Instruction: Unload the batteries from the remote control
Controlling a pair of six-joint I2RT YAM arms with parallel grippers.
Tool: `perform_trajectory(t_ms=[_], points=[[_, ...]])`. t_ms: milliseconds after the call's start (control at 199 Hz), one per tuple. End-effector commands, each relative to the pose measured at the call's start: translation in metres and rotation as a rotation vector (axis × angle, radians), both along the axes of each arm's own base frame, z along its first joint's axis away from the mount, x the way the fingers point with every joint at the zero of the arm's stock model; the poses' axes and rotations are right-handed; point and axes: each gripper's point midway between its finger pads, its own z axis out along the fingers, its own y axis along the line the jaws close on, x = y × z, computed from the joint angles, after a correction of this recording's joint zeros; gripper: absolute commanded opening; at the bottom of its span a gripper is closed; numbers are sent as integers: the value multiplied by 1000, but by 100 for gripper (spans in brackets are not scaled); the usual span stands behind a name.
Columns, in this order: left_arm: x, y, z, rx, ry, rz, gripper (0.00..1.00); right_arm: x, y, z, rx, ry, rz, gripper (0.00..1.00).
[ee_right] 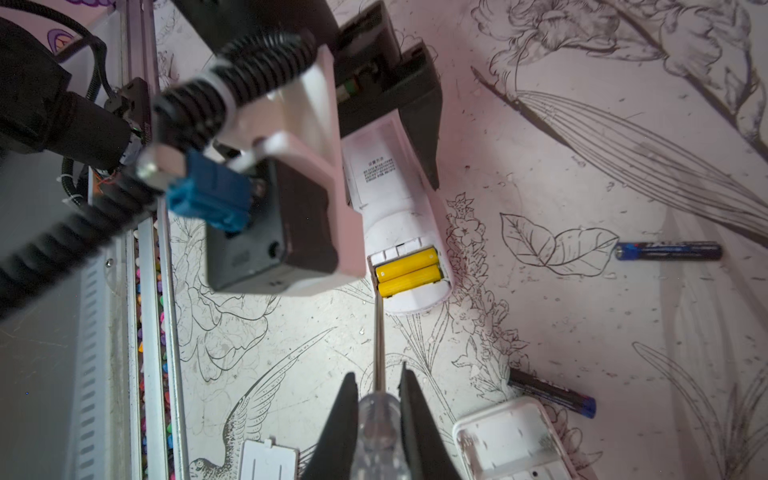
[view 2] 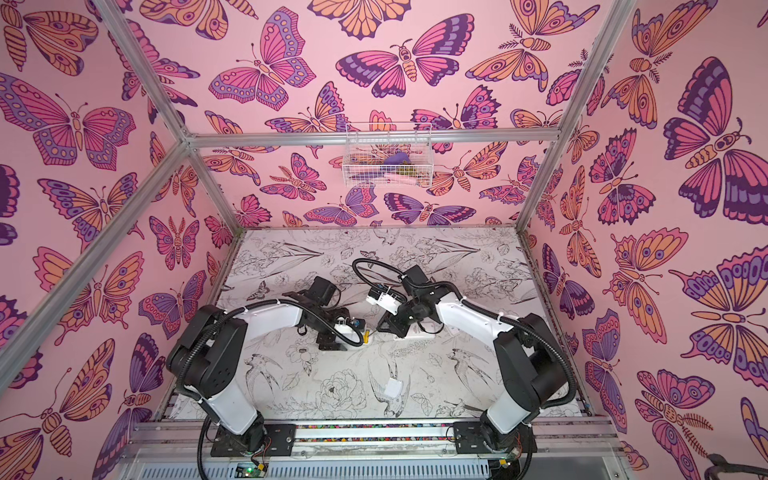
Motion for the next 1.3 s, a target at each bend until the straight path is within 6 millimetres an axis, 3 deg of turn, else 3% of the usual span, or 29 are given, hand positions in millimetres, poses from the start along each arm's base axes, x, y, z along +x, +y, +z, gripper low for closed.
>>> perform_trajectory(t_ms=[0, 150, 326, 587, 807, 1068, 1299], points=[[-7, -1, -11, 31, 49, 1, 88, -3, 2, 2, 16, 16, 14, 0], [-10, -4, -19, 46, 66, -12, 84, -6, 3, -2, 6, 34, 17, 0], [-9, -6, -27, 68, 88, 13, 70, -10, 7, -4, -3, 57, 16, 0], [-23, 2, -32, 80, 87, -27, 55, -9, 9, -19, -56, 87, -1, 0], [-22, 0, -29, 68, 84, -24, 52, -11, 10, -22, -74, 93, -2, 0], [-20, 0, -30, 74, 84, -19, 51, -26, 13, -25, -78, 144, 54, 0], [-20, 0, -30, 77, 84, -17, 49, -28, 10, -38, -117, 148, 65, 0]])
